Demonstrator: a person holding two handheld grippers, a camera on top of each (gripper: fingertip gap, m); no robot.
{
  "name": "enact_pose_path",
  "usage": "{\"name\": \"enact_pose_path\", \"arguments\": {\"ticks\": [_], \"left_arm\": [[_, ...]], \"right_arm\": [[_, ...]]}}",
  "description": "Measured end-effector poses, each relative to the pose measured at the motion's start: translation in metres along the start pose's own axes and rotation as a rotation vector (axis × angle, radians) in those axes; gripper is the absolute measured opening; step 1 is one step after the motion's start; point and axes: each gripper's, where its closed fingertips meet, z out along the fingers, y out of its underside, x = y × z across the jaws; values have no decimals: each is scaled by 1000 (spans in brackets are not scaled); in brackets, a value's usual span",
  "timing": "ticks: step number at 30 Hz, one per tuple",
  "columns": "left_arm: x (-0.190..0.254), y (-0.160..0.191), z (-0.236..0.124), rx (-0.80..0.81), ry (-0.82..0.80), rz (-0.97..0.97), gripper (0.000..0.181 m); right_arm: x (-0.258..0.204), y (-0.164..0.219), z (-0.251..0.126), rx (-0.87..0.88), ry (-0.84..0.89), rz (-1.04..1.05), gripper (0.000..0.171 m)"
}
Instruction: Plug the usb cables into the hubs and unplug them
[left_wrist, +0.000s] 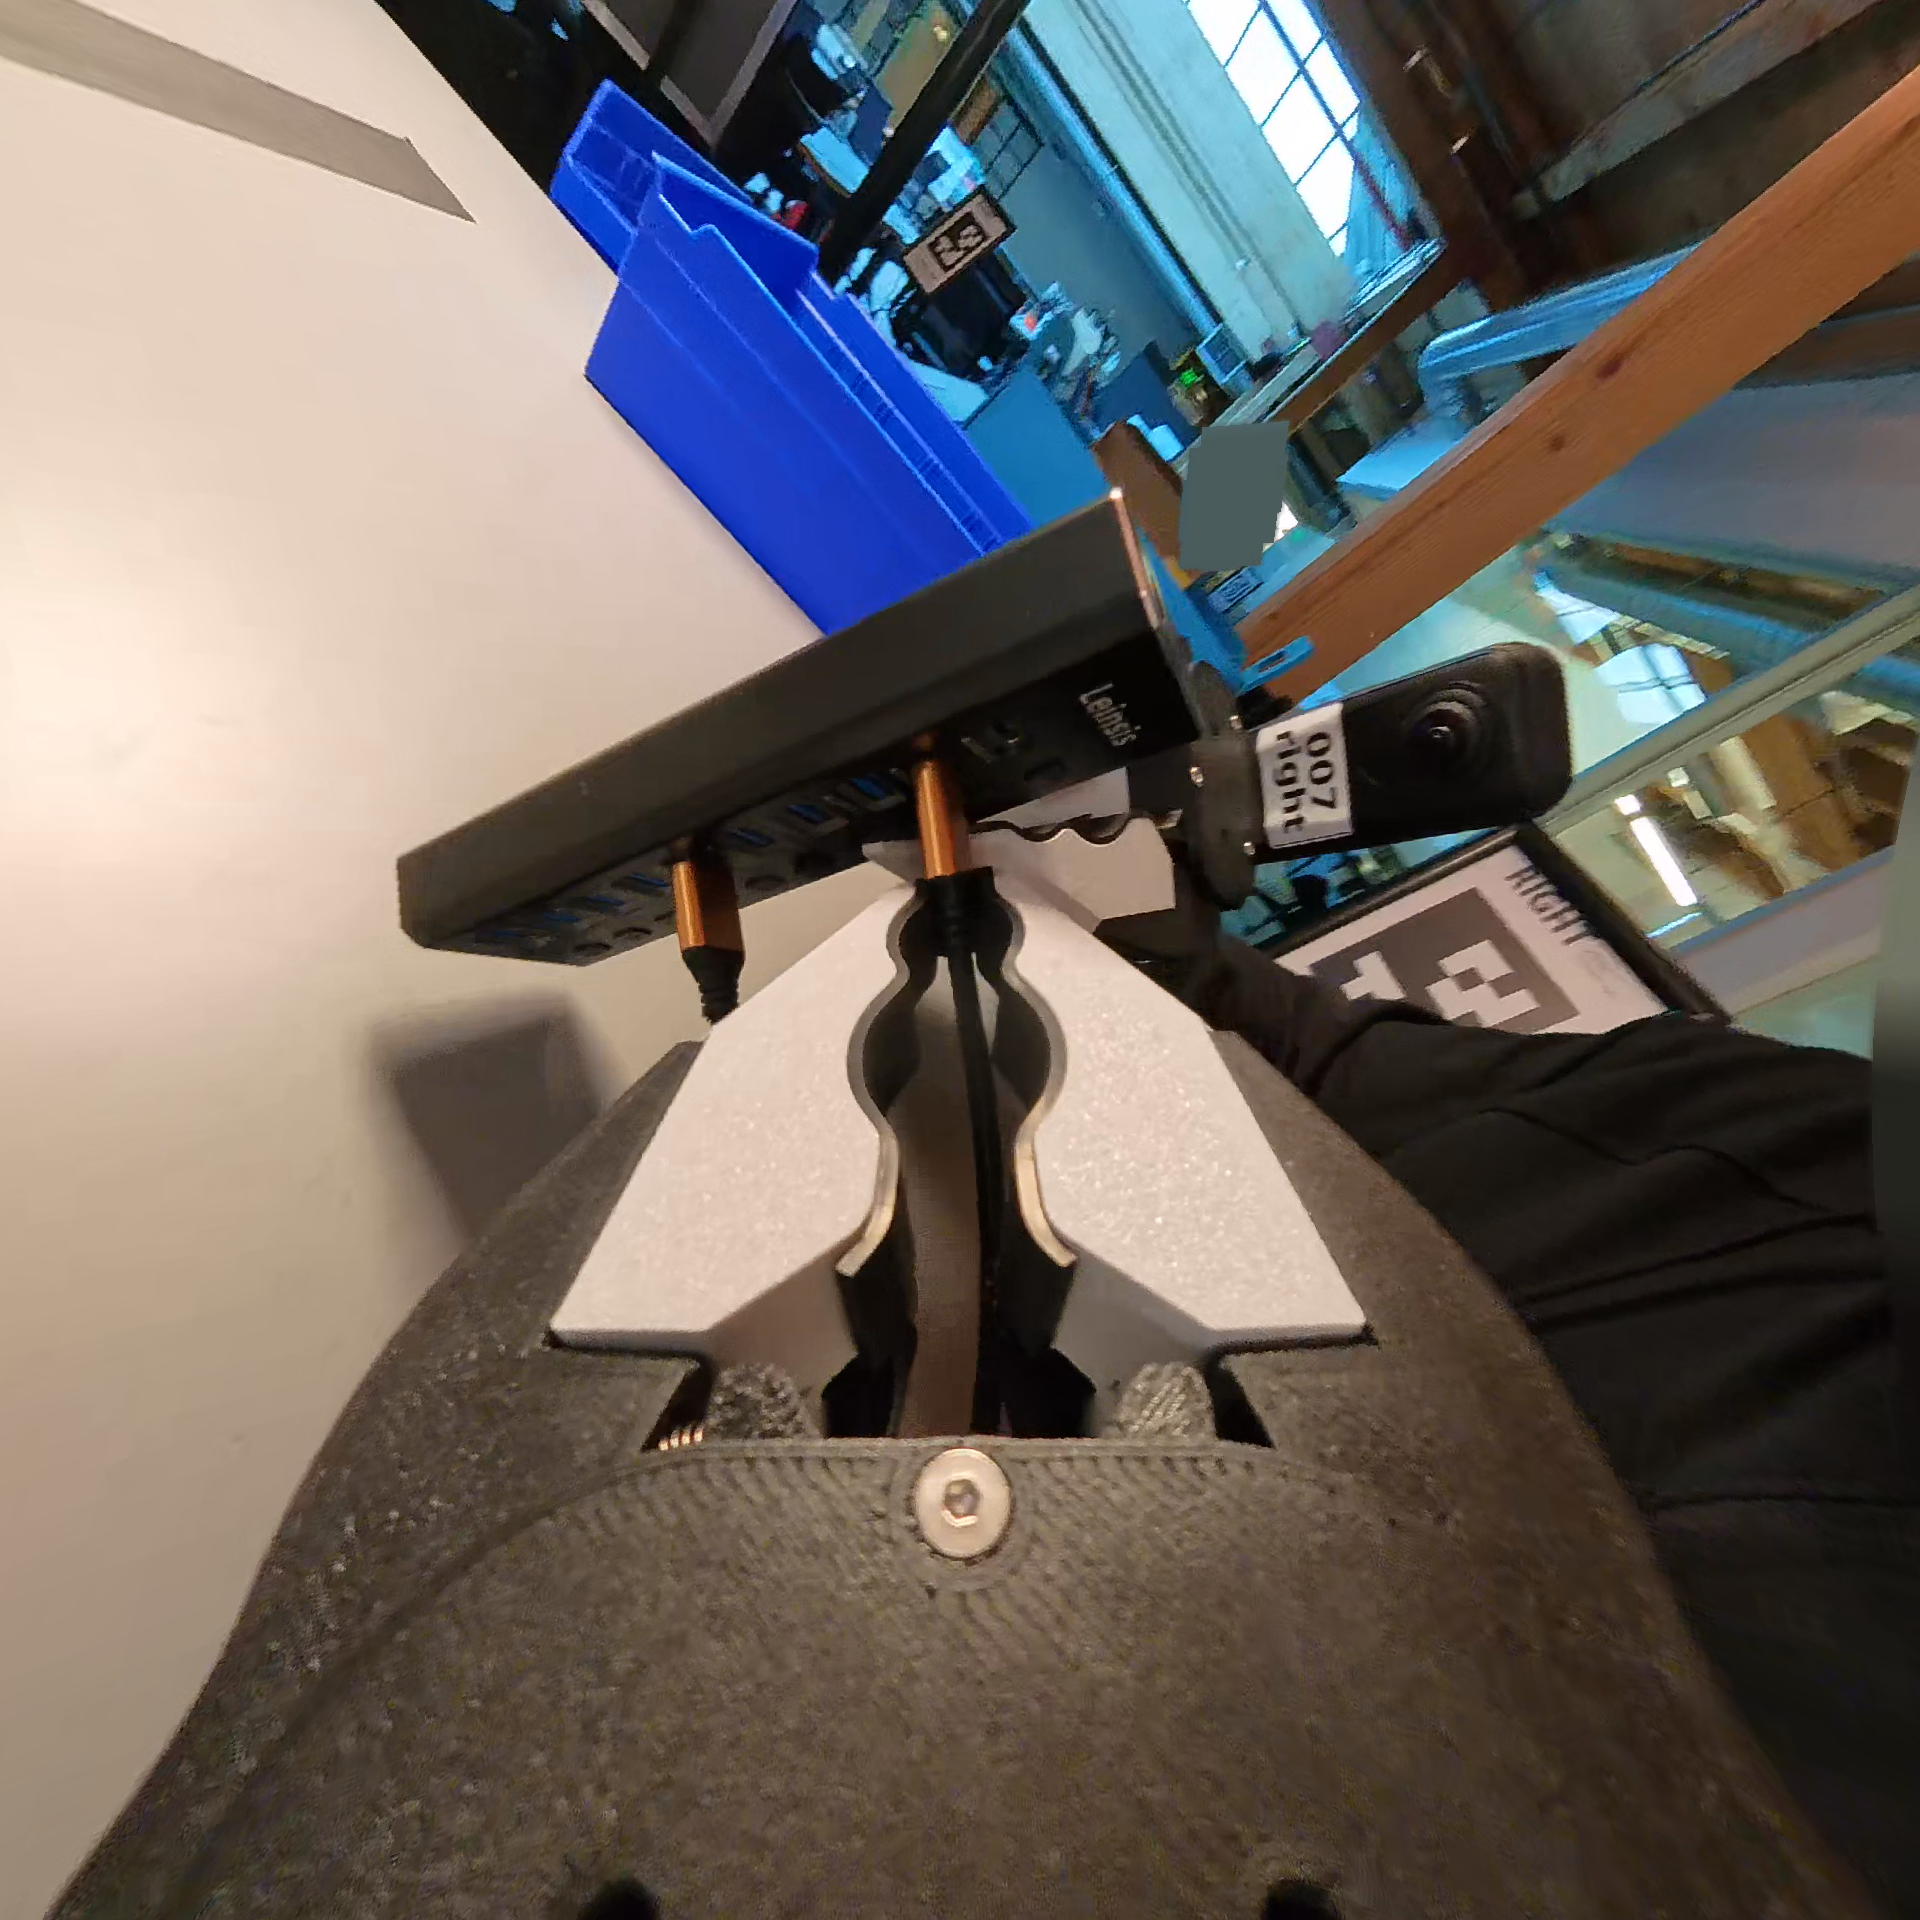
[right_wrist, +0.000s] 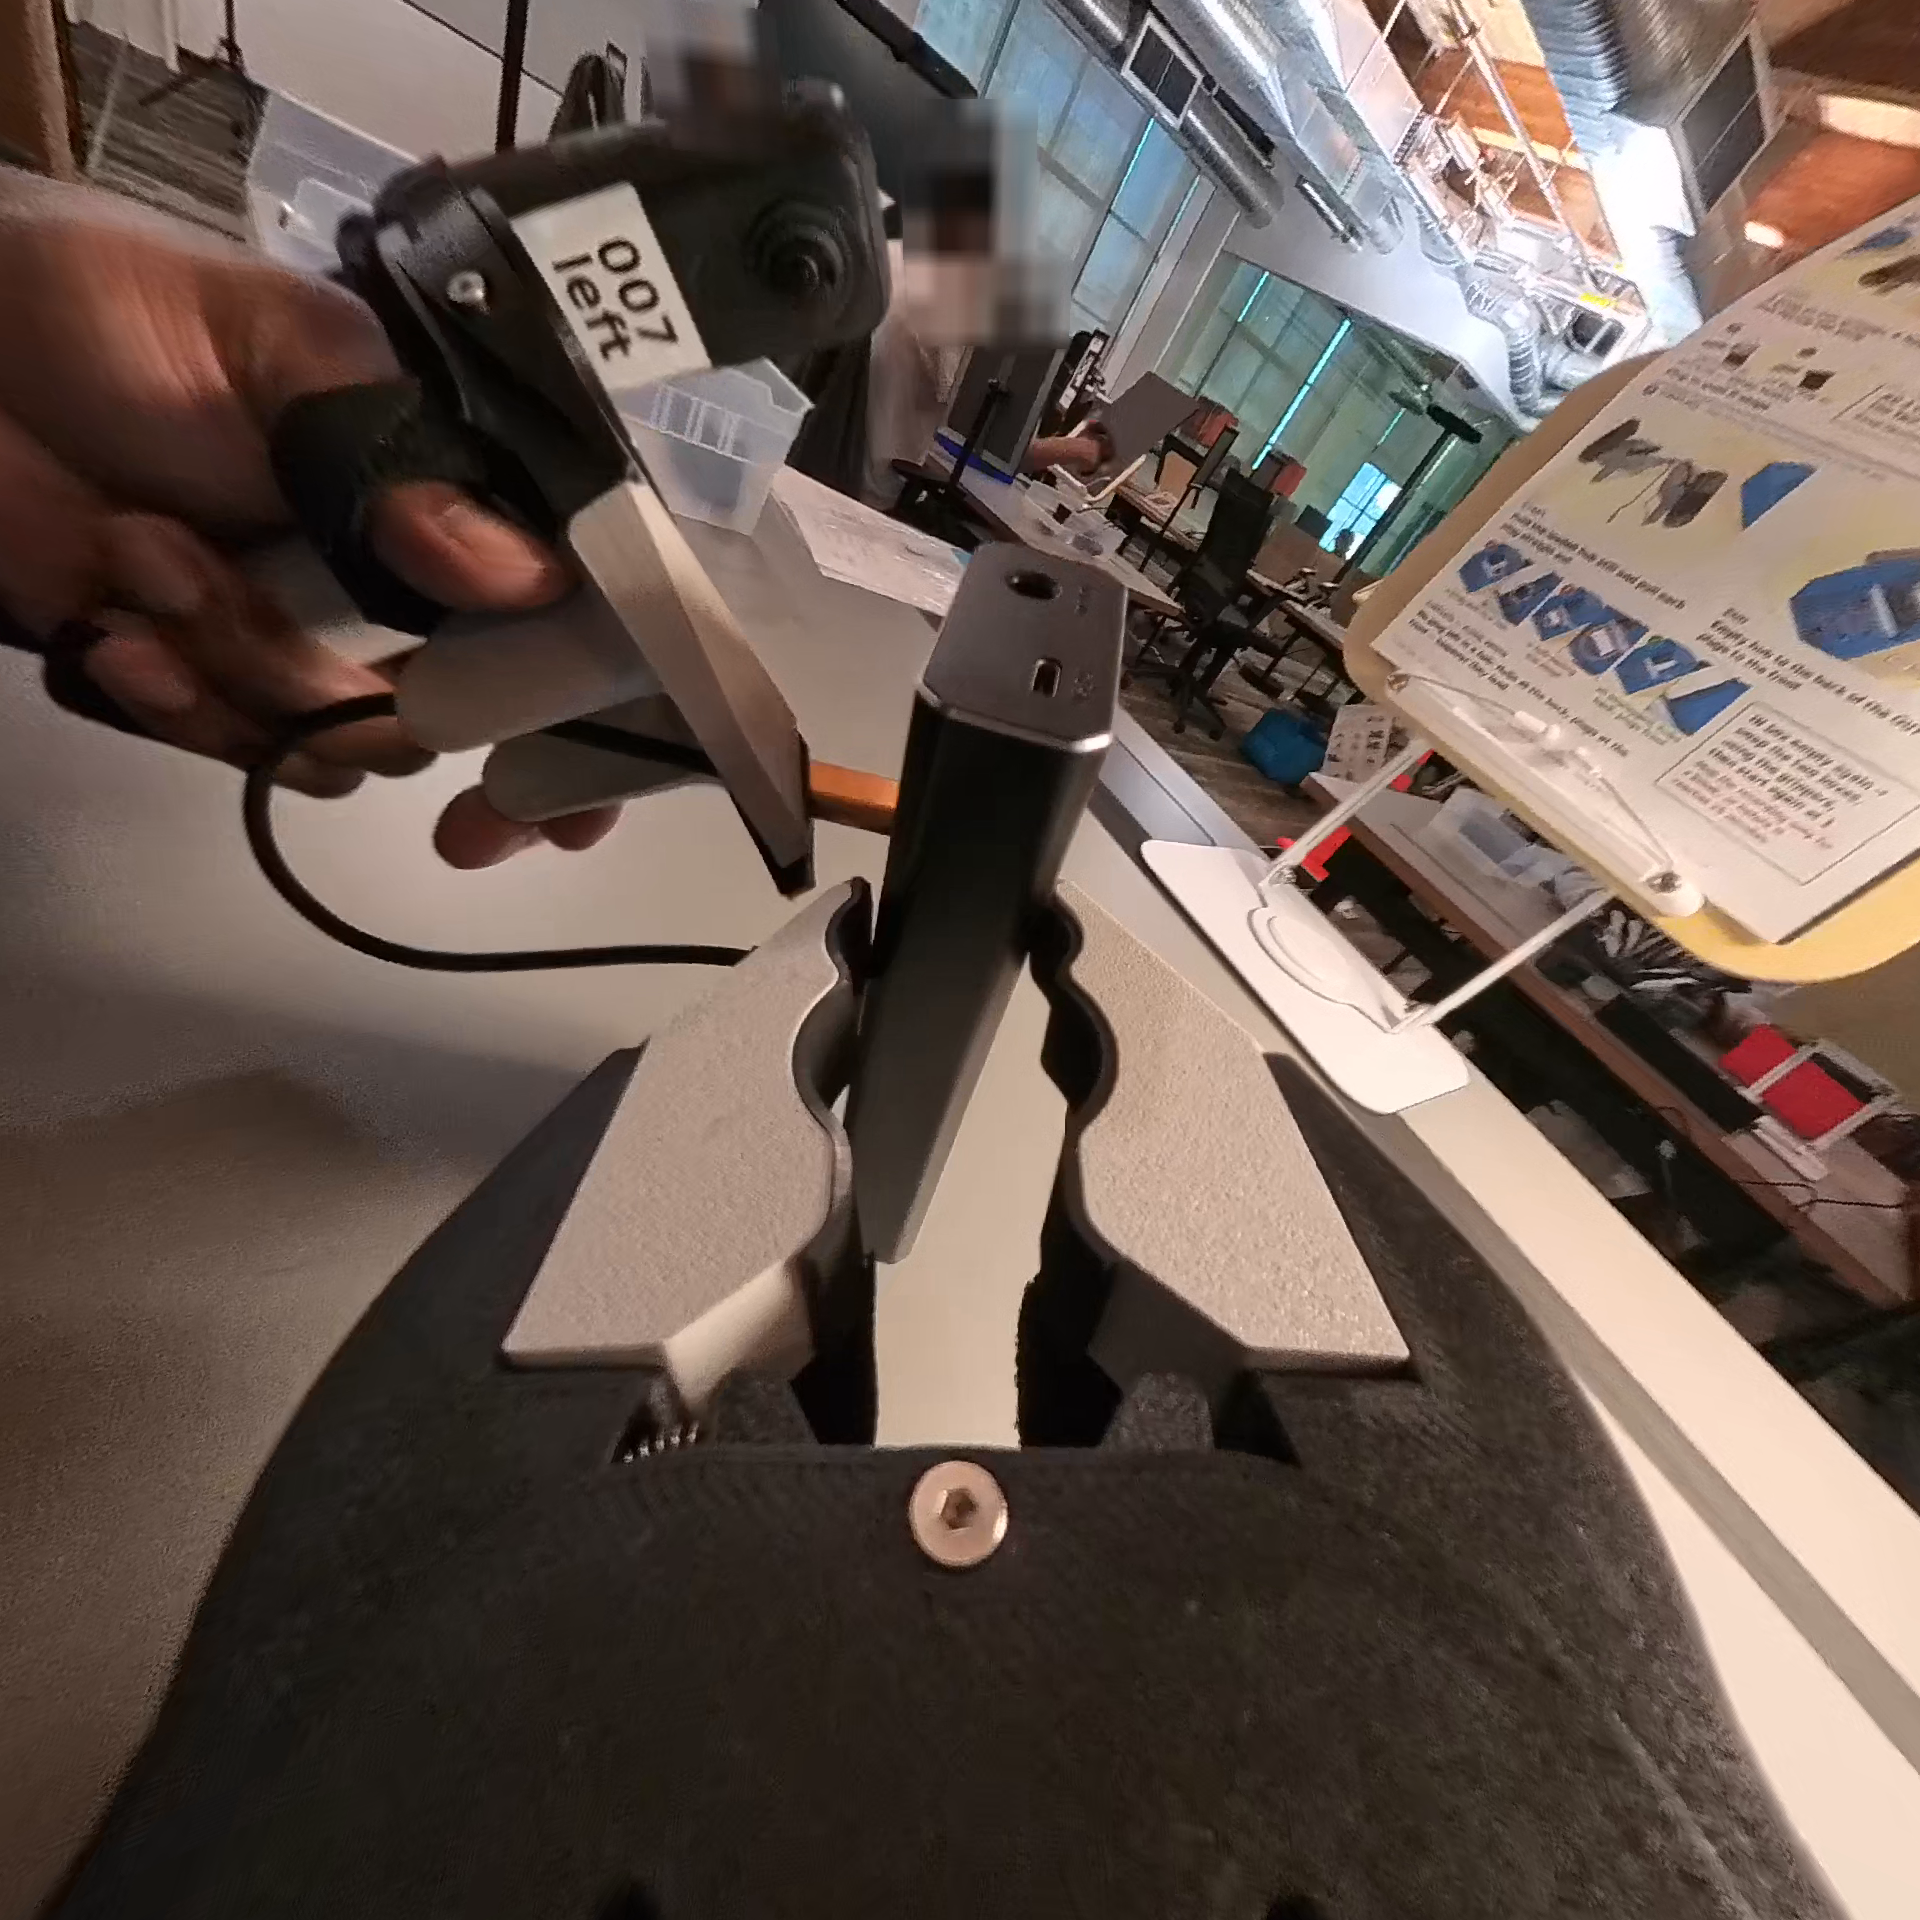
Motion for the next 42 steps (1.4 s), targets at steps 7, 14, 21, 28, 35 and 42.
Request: {"name": "enact_pose_path", "arguments": {"ticks": [7,14,21,28,35,42], "left_arm": [[4,-3,0,-38,-57,63,9],[-4,2,1,-52,-81,73,10],[-26,0,2,-103,-215,199,15],[-29,-10,12,-85,-191,207,16],[-30,-20,14,-69,-197,218,18],[-28,-37,-5,-32,-251,279,29]], "right_arm": [[0,-5,-3,-6,9,-49,30],[-2,3,0,-32,-4,-17,31],[-4,18,10,-100,-27,133,28],[10,25,9,-91,-5,284,28],[18,31,8,-77,-8,360,29],[21,33,7,-71,-5,374,29]]}}
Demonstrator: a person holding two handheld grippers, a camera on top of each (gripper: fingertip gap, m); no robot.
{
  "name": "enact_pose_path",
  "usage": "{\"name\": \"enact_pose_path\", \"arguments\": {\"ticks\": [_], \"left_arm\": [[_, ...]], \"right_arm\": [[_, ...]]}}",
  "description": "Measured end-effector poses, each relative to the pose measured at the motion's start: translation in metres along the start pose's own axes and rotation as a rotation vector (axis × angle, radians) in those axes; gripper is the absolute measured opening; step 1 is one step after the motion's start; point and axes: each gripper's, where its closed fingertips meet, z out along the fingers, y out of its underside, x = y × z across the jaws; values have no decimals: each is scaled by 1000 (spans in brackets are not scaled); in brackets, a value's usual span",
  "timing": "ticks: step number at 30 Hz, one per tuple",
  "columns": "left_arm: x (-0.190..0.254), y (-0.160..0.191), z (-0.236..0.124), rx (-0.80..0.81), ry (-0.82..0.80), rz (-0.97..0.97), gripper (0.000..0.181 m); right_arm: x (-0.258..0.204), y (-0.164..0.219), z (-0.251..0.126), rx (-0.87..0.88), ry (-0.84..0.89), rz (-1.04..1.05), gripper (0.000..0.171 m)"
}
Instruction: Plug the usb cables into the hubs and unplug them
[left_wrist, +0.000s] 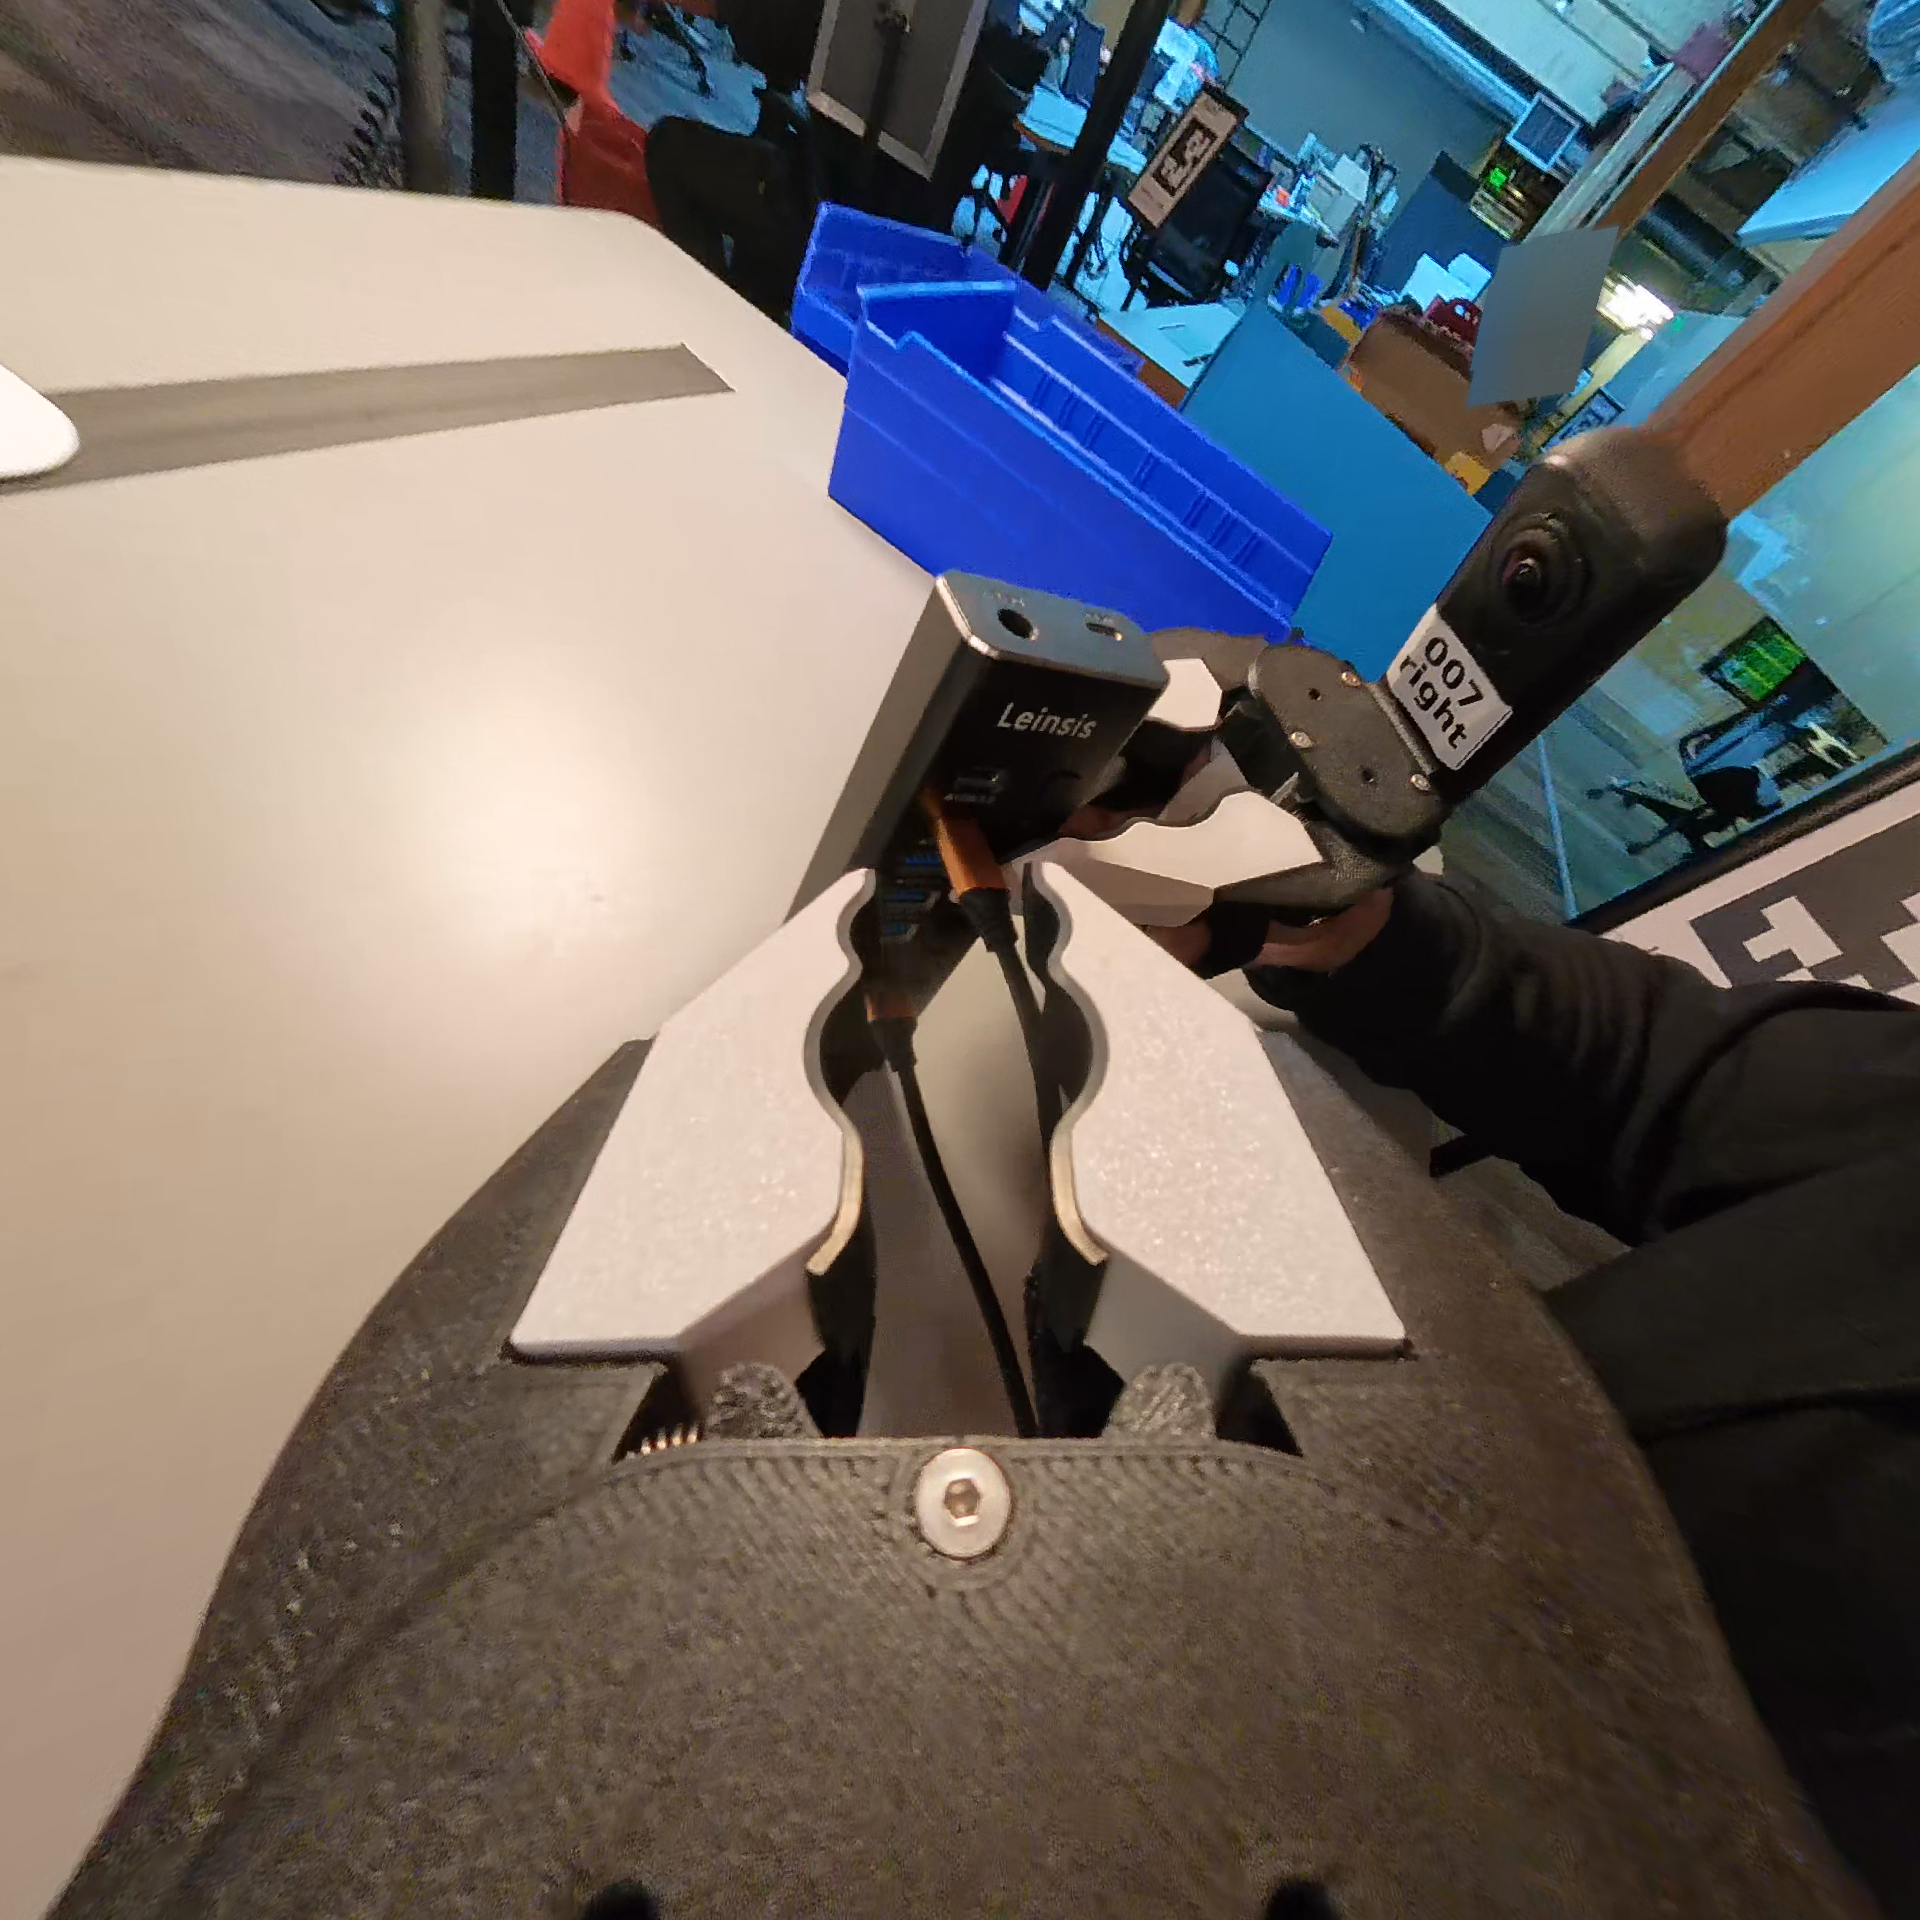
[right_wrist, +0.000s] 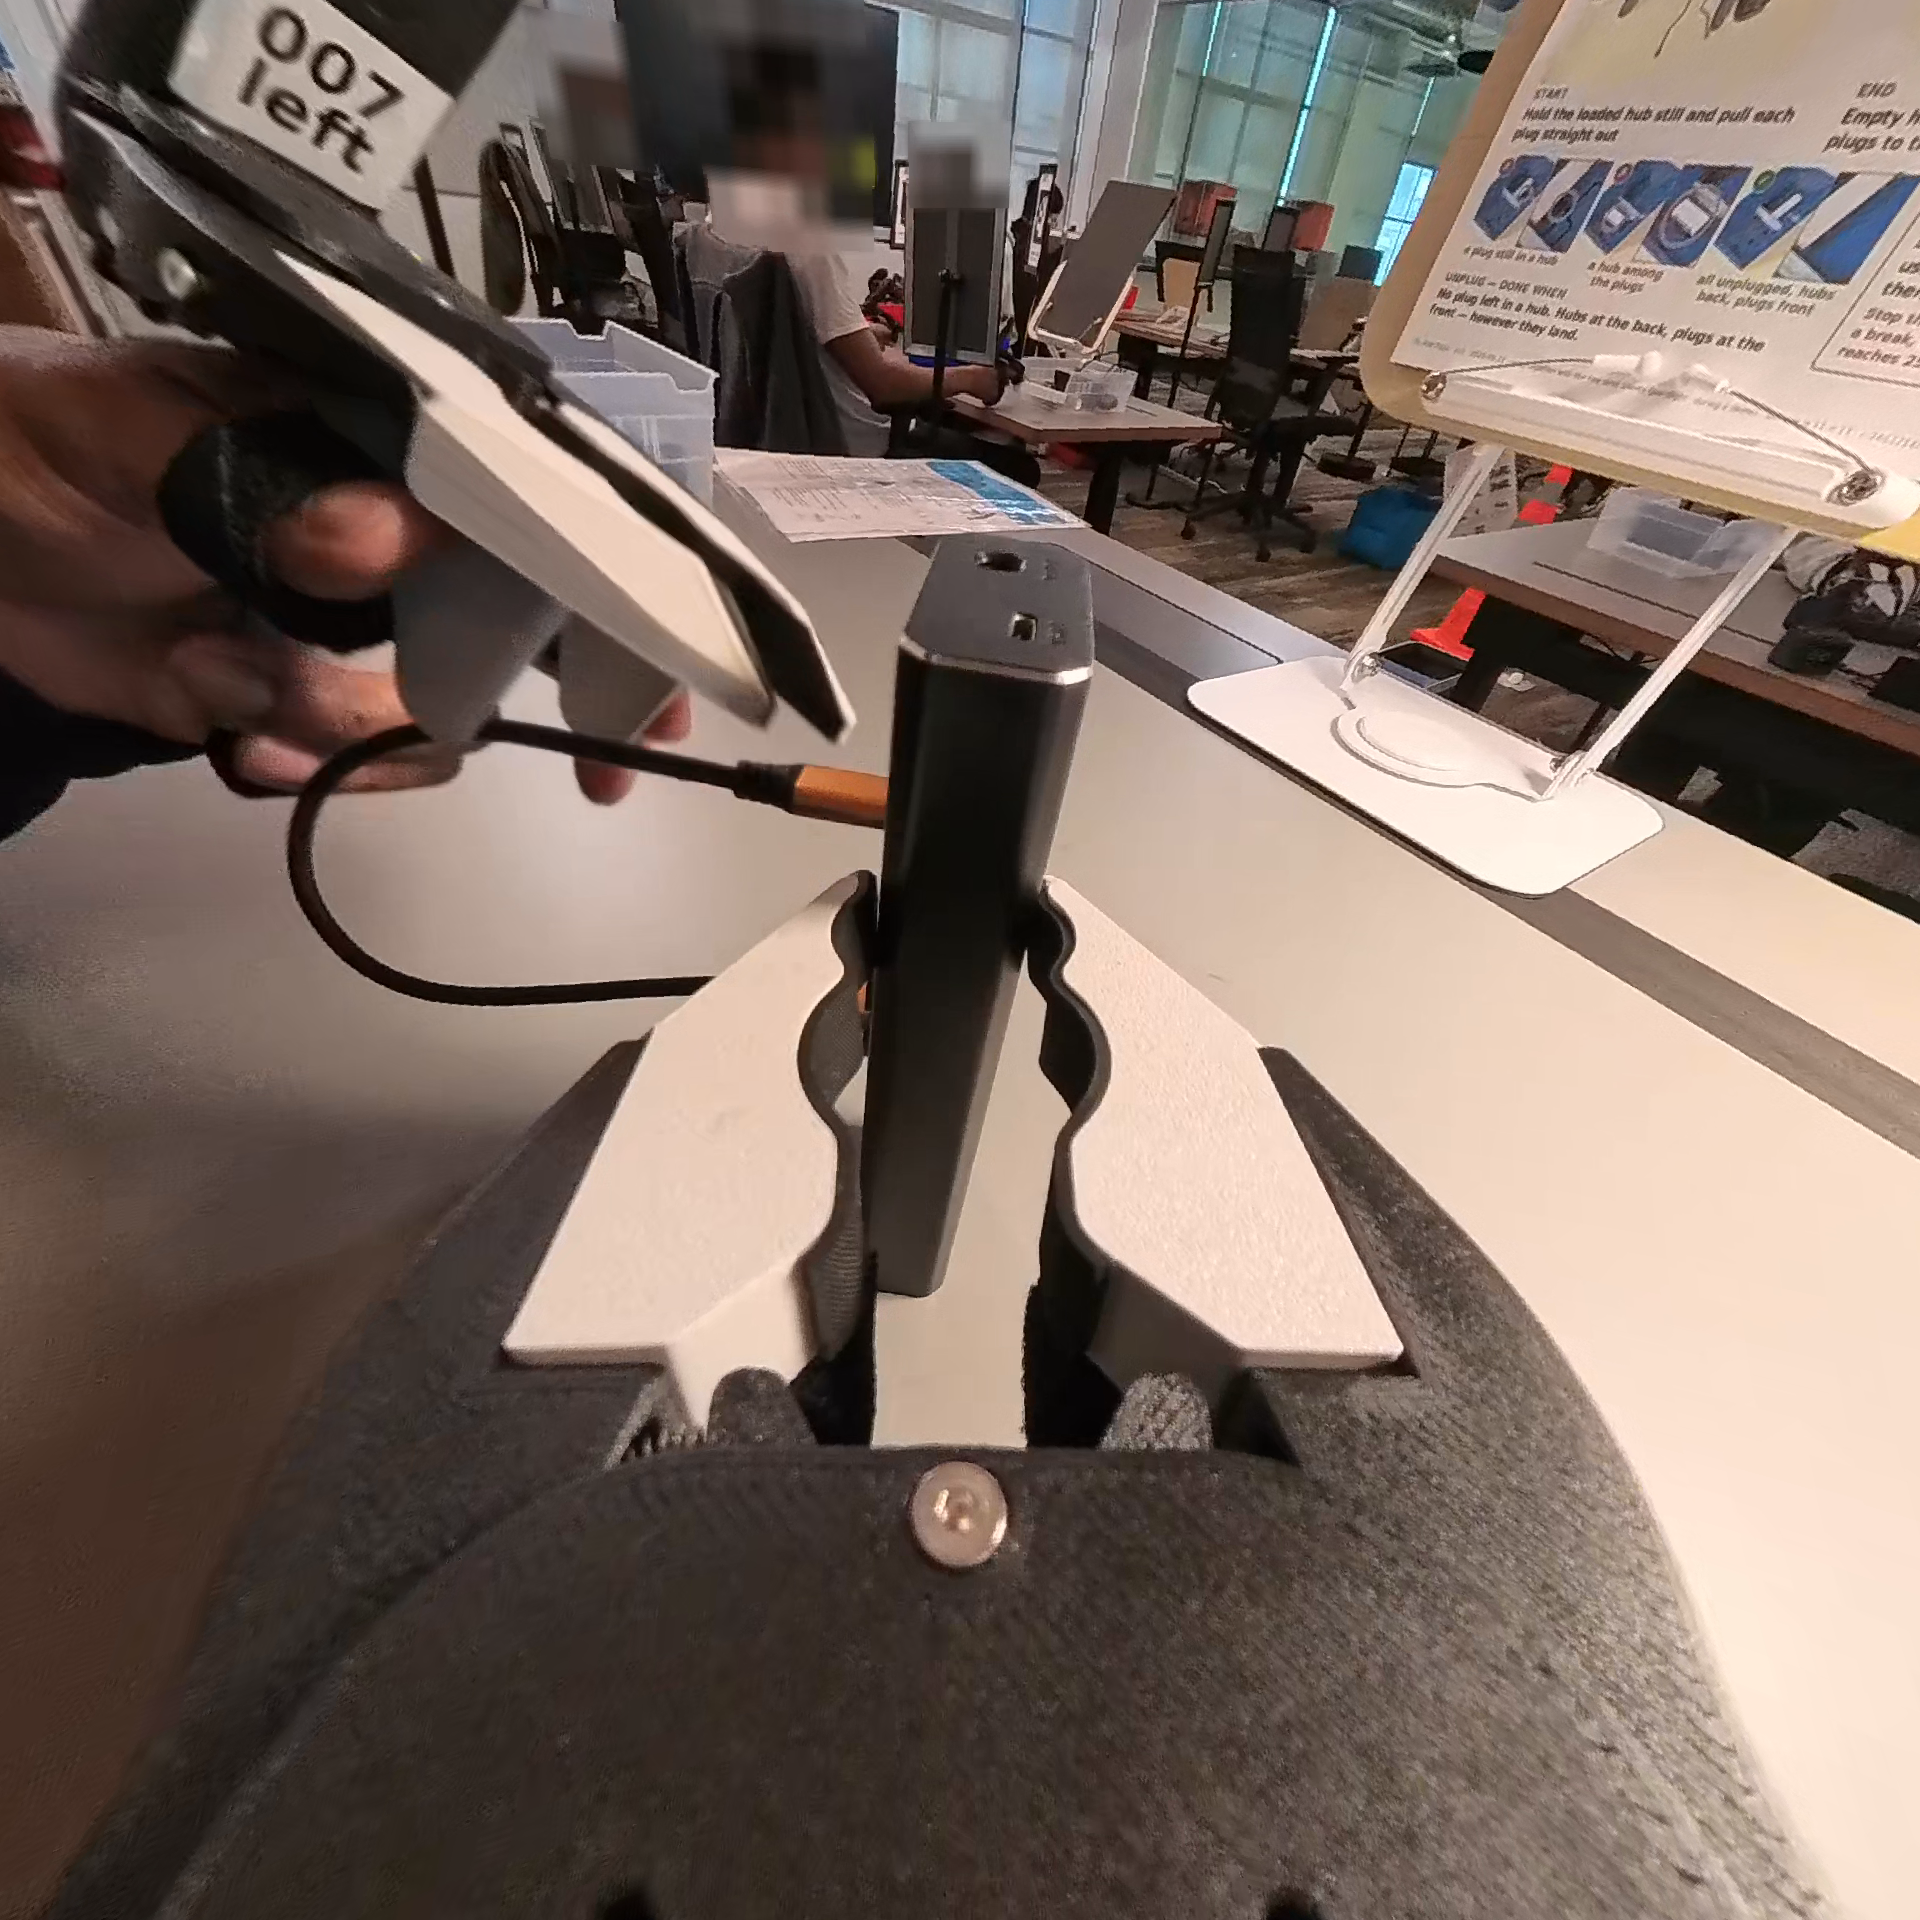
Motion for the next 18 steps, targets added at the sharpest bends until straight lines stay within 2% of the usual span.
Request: {"name": "enact_pose_path", "arguments": {"ticks": [4,9,14,18], "left_arm": [[-2,-14,-30,105,-29,56,39],[-12,-15,-85,209,-91,104,42],[-32,0,-155,278,-220,98,42],[-51,15,-226,327,-380,84,43]], "right_arm": [[4,1,-2,9,-2,22,29],[6,2,-3,22,-34,59,32],[6,3,-4,23,-33,60,33],[7,3,-4,30,-37,67,35]]}}
